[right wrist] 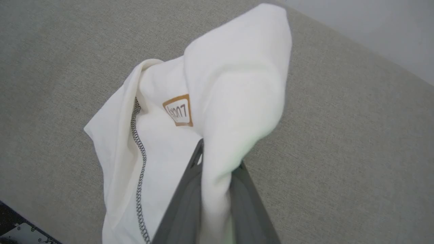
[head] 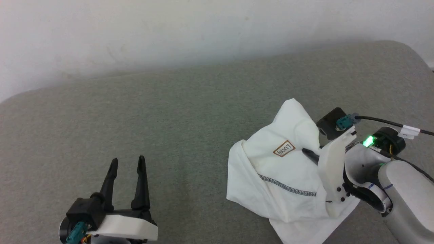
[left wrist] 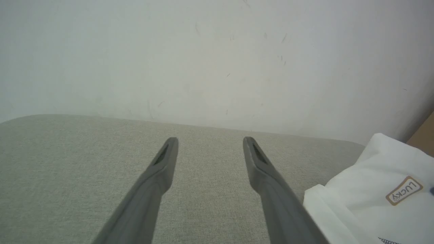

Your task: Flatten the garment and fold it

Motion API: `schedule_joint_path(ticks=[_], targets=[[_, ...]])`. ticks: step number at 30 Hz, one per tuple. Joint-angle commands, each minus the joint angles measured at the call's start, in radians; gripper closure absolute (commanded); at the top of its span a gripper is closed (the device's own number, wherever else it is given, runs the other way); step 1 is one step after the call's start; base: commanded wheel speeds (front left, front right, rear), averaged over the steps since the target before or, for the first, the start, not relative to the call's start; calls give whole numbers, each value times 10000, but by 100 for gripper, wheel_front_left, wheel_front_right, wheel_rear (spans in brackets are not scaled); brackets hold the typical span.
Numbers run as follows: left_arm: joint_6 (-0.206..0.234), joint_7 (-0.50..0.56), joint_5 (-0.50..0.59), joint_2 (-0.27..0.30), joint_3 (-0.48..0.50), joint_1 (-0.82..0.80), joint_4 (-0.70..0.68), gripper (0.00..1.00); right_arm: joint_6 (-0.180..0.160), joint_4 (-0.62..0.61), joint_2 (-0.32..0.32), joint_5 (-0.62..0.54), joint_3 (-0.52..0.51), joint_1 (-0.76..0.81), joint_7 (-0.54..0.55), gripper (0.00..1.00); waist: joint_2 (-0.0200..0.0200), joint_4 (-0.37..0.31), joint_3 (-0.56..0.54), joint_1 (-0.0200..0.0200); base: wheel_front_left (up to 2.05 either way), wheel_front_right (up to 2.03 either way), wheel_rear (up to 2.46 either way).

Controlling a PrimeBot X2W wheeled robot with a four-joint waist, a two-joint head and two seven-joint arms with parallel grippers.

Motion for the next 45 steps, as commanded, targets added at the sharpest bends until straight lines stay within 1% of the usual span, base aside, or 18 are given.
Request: schedule_joint_path(ticks=[1,4,7,11,14,18,22,24,25,26,27,30,34,36,39,40,42,45], targets=[[-67,-49,105,32,32,-73,-66,0,-9,-25,-44,-32,-66,80,26,100,0,-1321,673,0,0,0,0],[-188,-49,229,232,23,-375,-266,0,-9,248,-152,-92,-419,64,-151,100,0,-2008,1246,0,0,0,0],[-277,17,351,470,-3,-777,-544,0,-9,794,-194,-193,-964,-32,-668,100,0,-2534,1955,0,0,0,0],[-398,294,522,758,-116,-1353,-995,0,-9,1815,-159,-350,-1742,-270,-1556,100,0,-2876,2909,0,0,0,0],[-526,544,640,957,-243,-1806,-1304,0,-9,2673,-222,-550,-2333,-568,-2373,100,0,-2856,3586,0,0,0,0],[-670,758,742,1165,-370,-2321,-1554,0,-9,3891,-412,-903,-3246,-1007,-3505,100,0,-2614,4258,0,0,0,0],[-735,822,737,1284,-390,-2640,-1658,0,-9,4889,-483,-1372,-4065,-1419,-4537,100,0,-2360,4644,0,0,0,0],[-752,810,609,1244,-373,-2720,-1631,0,-9,5334,-365,-1434,-4497,-1615,-5008,100,0,-2272,4717,0,0,0,0],[-751,790,562,1241,-346,-2741,-1602,0,-9,5446,-312,-1530,-4619,-1734,-5368,77,0,-2243,4731,0,0,0,0],[-744,768,560,1261,-328,-2758,-1568,0,-9,5540,-261,-1636,-4735,-1838,-5786,51,0,-2214,4736,0,0,0,0],[-734,734,531,1251,-312,-2773,-1524,0,-9,5709,-217,-1748,-4814,-1894,-6056,0,0,-2178,4719,0,0,0,0],[-735,630,479,1219,-325,-2813,-1371,0,-9,6225,-162,-2147,-4938,-2006,-6839,0,0,-2060,4574,0,0,0,0],[-746,461,417,1131,-390,-2816,-1112,0,-9,6822,-83,-2641,-5279,-1913,-7576,0,0,-1886,4143,0,0,0,0],[-757,365,385,1017,-481,-2818,-940,0,-9,7041,-299,-3114,-5582,-1717,-7912,0,0,-1714,3861,0,0,0,0],[-754,237,282,836,-542,-2769,-715,0,-9,7142,-375,-3750,-6166,-1319,-8388,0,0,-1441,3446,0,0,0,0],[-741,194,265,783,-548,-2742,-621,0,-9,7082,-313,-3930,-6334,-1131,-8502,0,0,-1316,3266,0,0,0,0],[-673,122,184,673,-475,-2609,-460,0,-9,6830,15,-4095,-6484,-720,-8567,0,0,-1145,2909,0,0,0,0],[-463,39,25,524,-186,-2278,-282,0,-9,6067,540,-4195,-6455,-27,-8660,0,0,-917,2319,0,0,0,0]])
